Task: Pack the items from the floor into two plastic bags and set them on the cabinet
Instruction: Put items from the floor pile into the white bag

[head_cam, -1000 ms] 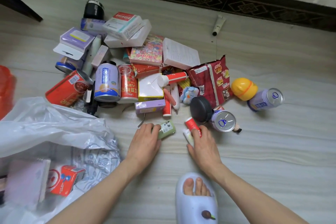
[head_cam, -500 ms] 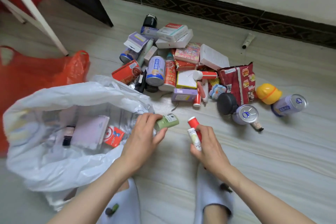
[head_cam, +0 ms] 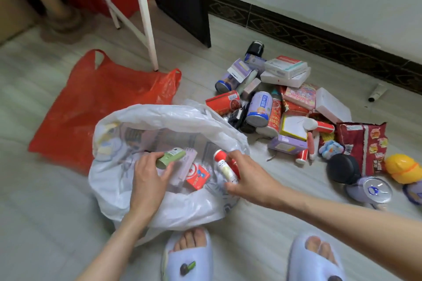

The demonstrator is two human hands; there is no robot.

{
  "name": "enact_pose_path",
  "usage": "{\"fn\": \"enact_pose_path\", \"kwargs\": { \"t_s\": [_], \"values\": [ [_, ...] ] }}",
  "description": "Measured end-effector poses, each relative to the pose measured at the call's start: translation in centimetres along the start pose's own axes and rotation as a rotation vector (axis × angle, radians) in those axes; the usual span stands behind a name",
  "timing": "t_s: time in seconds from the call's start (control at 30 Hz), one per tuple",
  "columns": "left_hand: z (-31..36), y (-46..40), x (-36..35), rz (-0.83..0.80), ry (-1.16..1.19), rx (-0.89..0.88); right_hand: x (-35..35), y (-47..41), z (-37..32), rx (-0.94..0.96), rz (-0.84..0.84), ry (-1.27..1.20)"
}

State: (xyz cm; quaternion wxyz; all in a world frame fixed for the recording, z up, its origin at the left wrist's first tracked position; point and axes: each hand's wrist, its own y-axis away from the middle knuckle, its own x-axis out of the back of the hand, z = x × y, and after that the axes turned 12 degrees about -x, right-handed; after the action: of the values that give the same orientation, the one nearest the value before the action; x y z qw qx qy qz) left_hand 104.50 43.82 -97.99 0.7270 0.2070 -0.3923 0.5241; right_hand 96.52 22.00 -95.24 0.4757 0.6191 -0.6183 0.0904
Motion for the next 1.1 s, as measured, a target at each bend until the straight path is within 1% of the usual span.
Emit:
{"fn": "enact_pose_path", "kwargs": {
  "t_s": [0.1,0.17,0.23,0.37,0.53,0.67,0.8,0.93,1.0,1.1],
  "values": [
    [-1.4,-1.2,-1.7,0.023,-0.015,0.032,-2.6,-3.5,-1.9,-0.105,0.050,-0.063],
    [-1.9,-1.5,-2.8,0.006,-0.038,0.022,-4.4,-5.2,-2.5,-0.132,0.094,-0.124],
    [-2.4,-1.5,-3.6,-0.077,-0.071,0.004,-5.8,-6.2,-2.7,-0.152,0.113,-0.151],
    [-3.1,-1.0,-4.3,-0.349,-0.128,-0.003,-7.0,-6.5,-3.0,-0.208,0.074,-0.122],
    [-2.9,-1.4,-3.0,-0.546,-0.243,-0.085,-6.0,-5.0,-2.8,-0.096,-0.012,0.054],
    [-0.3,-1.1,-1.6,-0.580,-0.309,-0.216,-3.3,-2.0,-1.8,0.012,-0.008,0.067],
    [4.2,-0.2,-2.0,-0.571,-0.294,-0.379,1.2,1.4,1.9,0.050,0.061,0.212],
    [8.7,-0.6,-4.7,-0.582,-0.244,-0.505,5.7,4.0,7.4,-0.032,0.155,0.290],
    [10.7,-1.2,-6.7,-0.603,-0.240,-0.570,7.2,5.2,10.9,-0.105,0.236,0.290],
    [13.2,-2.6,-10.3,-0.668,-0.305,-0.649,8.2,6.7,16.3,-0.331,0.360,0.204]
  ]
}}
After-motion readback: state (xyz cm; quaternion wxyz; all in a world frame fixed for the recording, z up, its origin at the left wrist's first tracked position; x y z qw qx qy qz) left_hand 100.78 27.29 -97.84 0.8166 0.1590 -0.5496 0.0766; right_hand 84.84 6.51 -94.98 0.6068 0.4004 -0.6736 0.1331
